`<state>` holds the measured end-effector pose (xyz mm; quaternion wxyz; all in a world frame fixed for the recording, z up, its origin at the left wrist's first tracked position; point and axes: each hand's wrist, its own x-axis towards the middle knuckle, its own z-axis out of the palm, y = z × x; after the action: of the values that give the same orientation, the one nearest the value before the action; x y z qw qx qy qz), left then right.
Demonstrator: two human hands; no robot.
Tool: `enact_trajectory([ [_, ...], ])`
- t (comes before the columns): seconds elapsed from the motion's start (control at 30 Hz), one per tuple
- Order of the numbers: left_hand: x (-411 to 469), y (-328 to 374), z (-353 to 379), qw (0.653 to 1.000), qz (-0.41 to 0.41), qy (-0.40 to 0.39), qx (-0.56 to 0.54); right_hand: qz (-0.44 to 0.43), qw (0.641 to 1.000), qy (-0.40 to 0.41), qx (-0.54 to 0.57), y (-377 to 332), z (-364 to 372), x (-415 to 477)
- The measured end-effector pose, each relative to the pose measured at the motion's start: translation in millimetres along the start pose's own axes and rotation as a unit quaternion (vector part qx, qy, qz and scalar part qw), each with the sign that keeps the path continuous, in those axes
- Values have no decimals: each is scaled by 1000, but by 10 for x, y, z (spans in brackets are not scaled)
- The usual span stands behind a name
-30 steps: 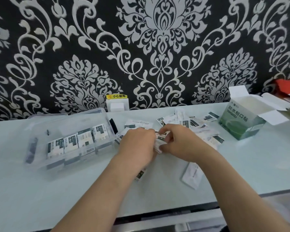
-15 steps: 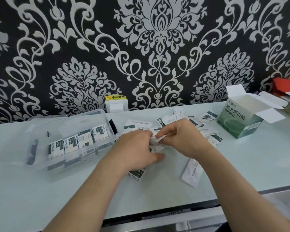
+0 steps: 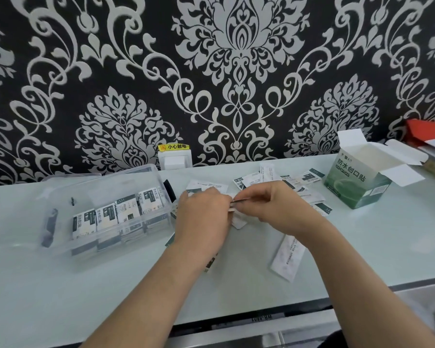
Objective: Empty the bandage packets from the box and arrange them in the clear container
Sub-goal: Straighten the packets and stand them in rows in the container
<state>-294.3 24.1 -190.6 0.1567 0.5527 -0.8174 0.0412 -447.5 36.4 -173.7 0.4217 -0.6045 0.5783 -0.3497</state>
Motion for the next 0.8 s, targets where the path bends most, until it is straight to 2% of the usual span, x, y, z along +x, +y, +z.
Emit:
enact_trajectory([
  [0.1, 24, -64, -36, 993, -11, 45, -106, 28, 999, 8, 14, 16, -68, 15],
  [0.17, 22, -72, -106, 975, -34, 67, -207, 13, 1000, 24, -10, 18, -84, 12],
  [0.27, 18, -20, -285, 913, -126, 76, -381, -21, 1000, 13, 15, -14, -74, -6],
  [0.37, 0, 41, -378, 839, -184, 42, -511, -57, 993, -59, 81, -102, -22, -32],
  [0.43, 1, 67, -364, 827, -186, 28, -530, -70, 992, -59, 92, -160, 26, -45],
  [0.5, 40, 56, -310, 849, -176, 15, -499, -64, 990, -8, 128, -176, 32, -37],
  [0.57, 80, 31, -258, 889, -158, -1, -429, -41, 988, 75, 130, -153, -2, -23],
  [0.67, 68, 18, -197, 963, -128, -35, -233, 6, 981, 160, 106, -87, -52, 10],
  [0.7, 53, 26, -178, 973, -112, -46, -196, 18, 980, 169, 100, -69, -57, 16],
  [0.8, 36, 52, -150, 976, -91, -86, -177, 52, 978, 179, 97, -12, -64, 27],
])
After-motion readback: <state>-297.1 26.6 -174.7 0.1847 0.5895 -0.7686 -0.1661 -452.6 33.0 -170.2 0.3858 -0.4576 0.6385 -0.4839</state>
